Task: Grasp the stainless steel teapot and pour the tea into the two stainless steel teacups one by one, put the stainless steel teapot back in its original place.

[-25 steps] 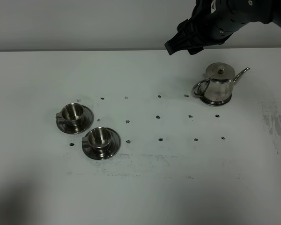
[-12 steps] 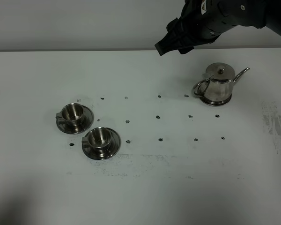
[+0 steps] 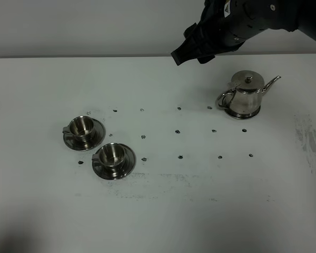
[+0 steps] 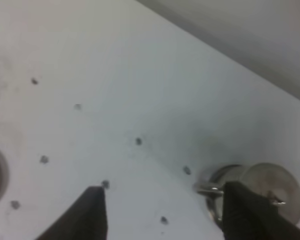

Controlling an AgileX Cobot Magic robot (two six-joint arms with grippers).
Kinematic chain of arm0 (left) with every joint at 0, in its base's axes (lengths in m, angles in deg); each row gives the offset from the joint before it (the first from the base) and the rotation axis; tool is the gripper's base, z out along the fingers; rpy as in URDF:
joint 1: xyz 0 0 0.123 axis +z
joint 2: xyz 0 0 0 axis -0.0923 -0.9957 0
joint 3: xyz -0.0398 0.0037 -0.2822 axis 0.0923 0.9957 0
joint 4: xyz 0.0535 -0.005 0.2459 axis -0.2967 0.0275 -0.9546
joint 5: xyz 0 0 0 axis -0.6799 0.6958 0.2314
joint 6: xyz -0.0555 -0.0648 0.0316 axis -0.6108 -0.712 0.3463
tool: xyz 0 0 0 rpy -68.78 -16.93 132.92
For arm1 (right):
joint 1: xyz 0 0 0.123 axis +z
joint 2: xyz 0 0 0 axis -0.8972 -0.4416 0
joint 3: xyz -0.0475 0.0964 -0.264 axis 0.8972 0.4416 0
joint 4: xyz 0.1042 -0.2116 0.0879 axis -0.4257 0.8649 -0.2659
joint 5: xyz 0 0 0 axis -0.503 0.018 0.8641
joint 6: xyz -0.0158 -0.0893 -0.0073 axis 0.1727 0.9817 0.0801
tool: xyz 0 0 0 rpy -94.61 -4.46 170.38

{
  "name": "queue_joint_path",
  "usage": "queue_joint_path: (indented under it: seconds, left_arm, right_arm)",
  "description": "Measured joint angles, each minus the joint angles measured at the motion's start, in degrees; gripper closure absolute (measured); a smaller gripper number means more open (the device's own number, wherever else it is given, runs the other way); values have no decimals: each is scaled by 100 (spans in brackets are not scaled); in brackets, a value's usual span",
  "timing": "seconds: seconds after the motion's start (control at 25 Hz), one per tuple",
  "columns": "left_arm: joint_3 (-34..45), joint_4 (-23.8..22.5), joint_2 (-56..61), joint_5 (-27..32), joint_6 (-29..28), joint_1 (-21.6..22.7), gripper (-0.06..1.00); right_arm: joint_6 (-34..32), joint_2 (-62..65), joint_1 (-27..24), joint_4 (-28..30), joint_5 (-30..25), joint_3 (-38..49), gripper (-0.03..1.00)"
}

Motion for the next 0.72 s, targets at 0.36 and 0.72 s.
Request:
queue_joint_path:
  seconds: [0.36, 0.72]
  left_arm:
    - [0, 0, 0, 19, -13, 0, 58]
    - [0, 0, 0, 19, -13, 0, 58]
  right_arm:
    - [161, -301, 6, -279, 11, 0, 48]
    - [180, -395, 6, -291, 242, 0, 48]
